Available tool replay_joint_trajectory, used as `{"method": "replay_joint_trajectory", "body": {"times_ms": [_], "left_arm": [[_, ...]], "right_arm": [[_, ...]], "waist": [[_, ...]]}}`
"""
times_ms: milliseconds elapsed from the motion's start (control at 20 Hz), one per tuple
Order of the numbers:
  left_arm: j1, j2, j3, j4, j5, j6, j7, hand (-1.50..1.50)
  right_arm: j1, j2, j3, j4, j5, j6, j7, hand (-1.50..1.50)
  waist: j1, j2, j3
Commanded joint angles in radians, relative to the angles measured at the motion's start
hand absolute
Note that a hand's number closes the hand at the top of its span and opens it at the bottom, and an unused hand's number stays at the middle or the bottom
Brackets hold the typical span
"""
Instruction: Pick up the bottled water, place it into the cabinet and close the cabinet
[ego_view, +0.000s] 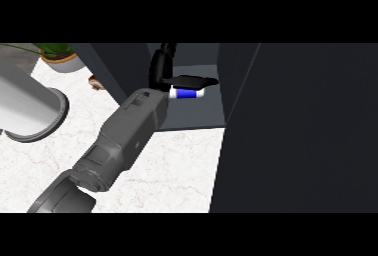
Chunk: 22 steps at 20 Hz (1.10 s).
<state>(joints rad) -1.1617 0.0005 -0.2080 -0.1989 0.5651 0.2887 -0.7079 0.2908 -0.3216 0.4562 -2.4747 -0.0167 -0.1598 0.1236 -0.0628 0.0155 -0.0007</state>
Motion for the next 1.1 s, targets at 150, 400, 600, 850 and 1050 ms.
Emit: {"method": "replay_joint_trajectory", "body": {"times_ms": [150,400,600,850,1050], "left_arm": [[0.033,0.0,-0.008,-0.132,0.063,-0.084,0.06,-1.5],[0.178,0.0,-0.083,-0.303,0.091,-0.071,0.085,-1.5],[0.286,0.019,-0.111,-0.483,0.066,-0.094,0.158,1.5],[0.476,0.038,-0.172,-0.712,0.045,-0.005,0.215,1.5],[0.627,0.071,-0.233,-0.851,0.024,-0.015,0.227,1.5]], "right_arm": [[0.059,-0.007,-0.023,-0.072,-0.018,0.006,0.015,-1.5],[0.061,-0.002,0.022,-0.089,0.033,0.001,0.034,-1.5],[0.068,-0.008,0.021,-0.126,0.036,-0.016,0.073,-1.5],[0.019,-0.051,0.023,-0.145,0.081,-0.001,0.121,-1.5],[0.029,-0.142,0.076,-0.116,0.121,0.068,0.118,1.5]], "waist": [[0.025,-0.014,0.001],[0.05,-0.022,0.001],[0.07,-0.026,0.001],[0.084,-0.029,0.0],[0.084,-0.034,0.0]]}}
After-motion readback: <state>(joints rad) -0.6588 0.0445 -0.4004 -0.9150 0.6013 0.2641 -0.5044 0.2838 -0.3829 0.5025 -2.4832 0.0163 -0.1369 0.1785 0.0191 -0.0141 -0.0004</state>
